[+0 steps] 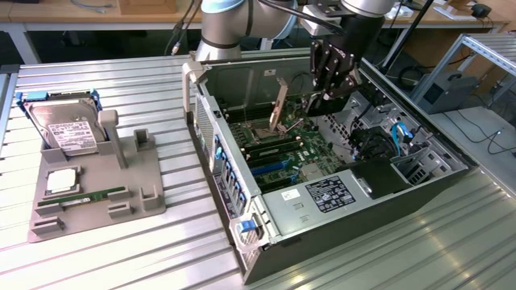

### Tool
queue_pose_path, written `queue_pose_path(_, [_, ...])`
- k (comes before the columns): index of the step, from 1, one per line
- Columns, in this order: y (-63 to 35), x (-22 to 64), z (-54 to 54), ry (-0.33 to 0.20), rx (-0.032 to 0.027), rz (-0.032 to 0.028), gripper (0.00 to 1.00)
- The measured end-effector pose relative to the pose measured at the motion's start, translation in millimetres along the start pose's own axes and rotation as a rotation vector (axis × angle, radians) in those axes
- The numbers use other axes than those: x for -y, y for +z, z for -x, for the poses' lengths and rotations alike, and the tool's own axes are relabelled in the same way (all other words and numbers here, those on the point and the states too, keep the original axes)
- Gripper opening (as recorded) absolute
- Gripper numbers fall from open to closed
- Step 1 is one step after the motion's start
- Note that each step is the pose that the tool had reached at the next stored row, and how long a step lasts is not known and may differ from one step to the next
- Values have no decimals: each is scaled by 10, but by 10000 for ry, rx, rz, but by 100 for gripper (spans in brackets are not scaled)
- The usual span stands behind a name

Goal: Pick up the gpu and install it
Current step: 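Insert the gpu into the slot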

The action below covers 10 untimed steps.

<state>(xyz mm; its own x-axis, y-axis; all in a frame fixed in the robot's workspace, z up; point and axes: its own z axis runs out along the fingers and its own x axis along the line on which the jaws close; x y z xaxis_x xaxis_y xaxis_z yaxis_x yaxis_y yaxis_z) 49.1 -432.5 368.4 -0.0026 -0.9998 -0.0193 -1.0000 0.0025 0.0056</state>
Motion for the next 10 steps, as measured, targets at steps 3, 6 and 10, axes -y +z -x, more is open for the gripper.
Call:
queue_pose_path(3, [23, 0, -6, -1, 0, 0, 27])
queue_pose_path(6, [41, 0, -11, -3, 0, 0, 27])
queue_pose_path(10, [58, 0, -14, -3, 0, 0, 27])
